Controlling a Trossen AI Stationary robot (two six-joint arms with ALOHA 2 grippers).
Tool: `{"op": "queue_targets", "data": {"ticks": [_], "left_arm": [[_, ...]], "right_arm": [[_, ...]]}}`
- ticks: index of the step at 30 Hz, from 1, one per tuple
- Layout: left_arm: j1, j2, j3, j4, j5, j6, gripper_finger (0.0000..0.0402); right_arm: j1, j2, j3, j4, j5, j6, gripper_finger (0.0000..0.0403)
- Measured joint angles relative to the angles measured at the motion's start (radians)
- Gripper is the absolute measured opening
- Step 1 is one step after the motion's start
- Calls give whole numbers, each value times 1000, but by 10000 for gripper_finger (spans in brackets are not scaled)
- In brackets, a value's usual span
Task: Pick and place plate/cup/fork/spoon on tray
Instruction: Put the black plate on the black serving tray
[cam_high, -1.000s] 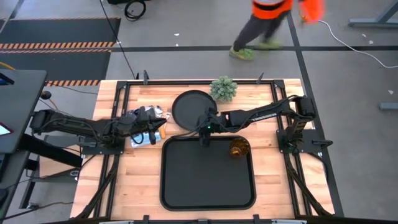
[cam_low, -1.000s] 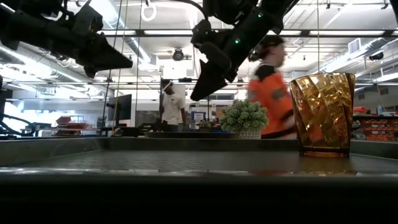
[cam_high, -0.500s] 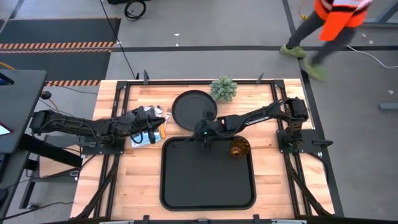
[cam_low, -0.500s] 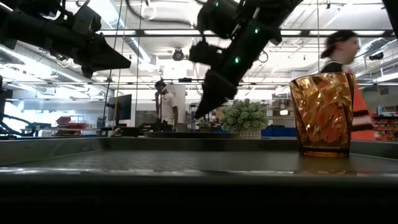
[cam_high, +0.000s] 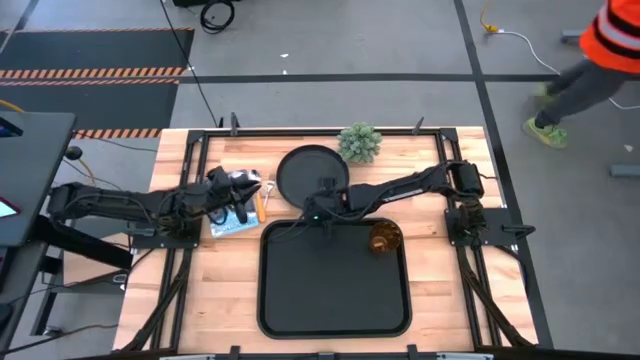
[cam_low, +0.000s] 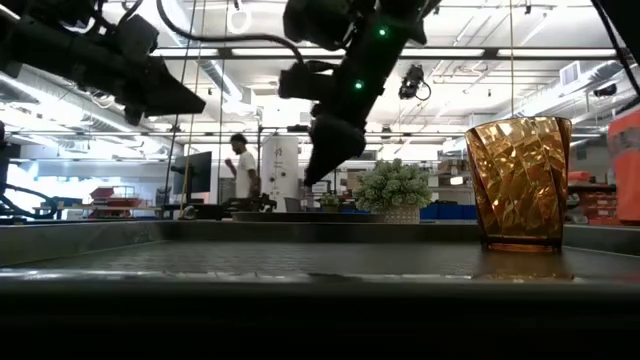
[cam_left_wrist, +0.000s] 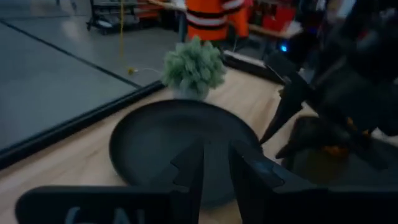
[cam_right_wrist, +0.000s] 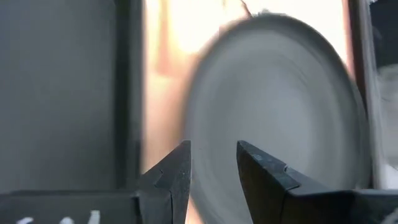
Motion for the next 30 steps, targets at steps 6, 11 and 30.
{"op": "queue_targets", "data": {"ticks": [6,11,30], "left_arm": [[123,25,1,-5,136,-104,87],[217,94,1,-1,233,-163,87],[231,103,1,29,321,-124,87]], "right_arm": [[-57,-63,1,-123,55,94,135],[-127,-80,1,-207,28,267,135],[-29,-84,-76,-82,-49,-95,134]]}}
